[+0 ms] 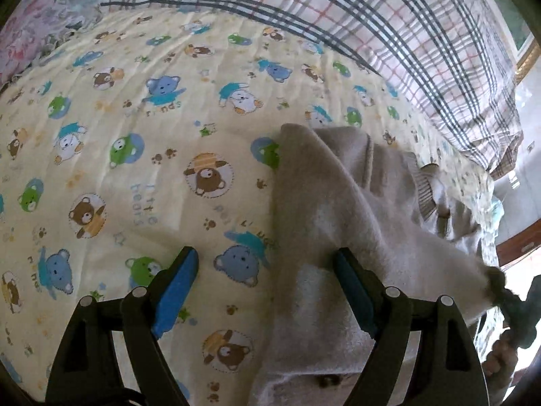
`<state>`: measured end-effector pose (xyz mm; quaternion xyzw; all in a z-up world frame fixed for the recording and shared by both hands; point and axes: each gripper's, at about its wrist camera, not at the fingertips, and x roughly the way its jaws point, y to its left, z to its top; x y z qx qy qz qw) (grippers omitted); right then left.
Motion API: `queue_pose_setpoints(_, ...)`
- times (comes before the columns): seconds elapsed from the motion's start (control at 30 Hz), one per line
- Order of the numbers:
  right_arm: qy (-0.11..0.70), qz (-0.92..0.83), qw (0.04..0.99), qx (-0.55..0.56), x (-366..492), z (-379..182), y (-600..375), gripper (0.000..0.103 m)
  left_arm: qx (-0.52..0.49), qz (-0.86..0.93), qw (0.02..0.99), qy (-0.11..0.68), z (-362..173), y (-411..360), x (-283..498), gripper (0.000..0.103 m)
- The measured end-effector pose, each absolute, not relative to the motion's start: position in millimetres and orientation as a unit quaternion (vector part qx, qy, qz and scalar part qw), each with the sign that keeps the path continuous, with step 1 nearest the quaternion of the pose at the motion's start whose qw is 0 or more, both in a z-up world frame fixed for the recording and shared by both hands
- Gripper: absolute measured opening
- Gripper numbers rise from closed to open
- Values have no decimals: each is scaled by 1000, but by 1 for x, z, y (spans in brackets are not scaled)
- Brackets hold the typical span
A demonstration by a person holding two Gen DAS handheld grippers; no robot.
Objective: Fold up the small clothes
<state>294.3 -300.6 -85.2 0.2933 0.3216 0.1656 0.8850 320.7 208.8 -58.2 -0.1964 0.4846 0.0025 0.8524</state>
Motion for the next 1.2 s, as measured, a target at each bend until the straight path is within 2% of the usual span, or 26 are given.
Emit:
queue_pose_setpoints(0.07,305,140,888,315,276,-85,-320,7,-187,3,853,487,-59,204,324,83)
queue_pose_setpoints(0.23,339,133,870,334,276,-115,-329,7,-160,6,854,495,-61,183,330,84)
queue_pose_setpoints(0.37,333,143,872,328,278,-113,-320,7,-166,-28,852,495,-52,171,329,84)
queue_pose_setpoints(0.47,325,144,884,303,278,-101,-314,7,-92,15,855,511,-55,156,335,82)
queue_pose_setpoints(0.53,322,139,889,293,278,-97,-314,7,-69,12,856,513,-61,151,337,56)
queue_pose_setpoints(0.57,326,131,892,283,278,-96,-313,7,-65,7,857,511,-62,149,337,52)
queue_pose_setpoints(0.63,337,117,896,267,280,-99,-310,10,-46,9,865,499,-58,143,334,21)
queue_pose_setpoints(0.8,365,87,891,255,277,-120,-315,17,-15,41,868,494,-56,144,328,20)
queue_pose_setpoints(0.93,361,88,886,278,259,-120,-323,17,-44,55,868,492,-52,163,314,28)
queue_pose_setpoints(1.0,356,88,888,277,248,-115,-324,27,-58,49,870,487,-44,166,298,28)
queue_pose_setpoints(1.07,345,92,891,280,232,-109,-326,32,-66,44,871,484,-39,166,283,32)
queue_pose_setpoints(1.13,339,95,893,280,219,-106,-326,35,-75,39,872,482,-35,162,264,47)
queue_pose_setpoints(1.2,337,97,894,280,209,-104,-326,36,-83,36,875,476,-33,160,242,55)
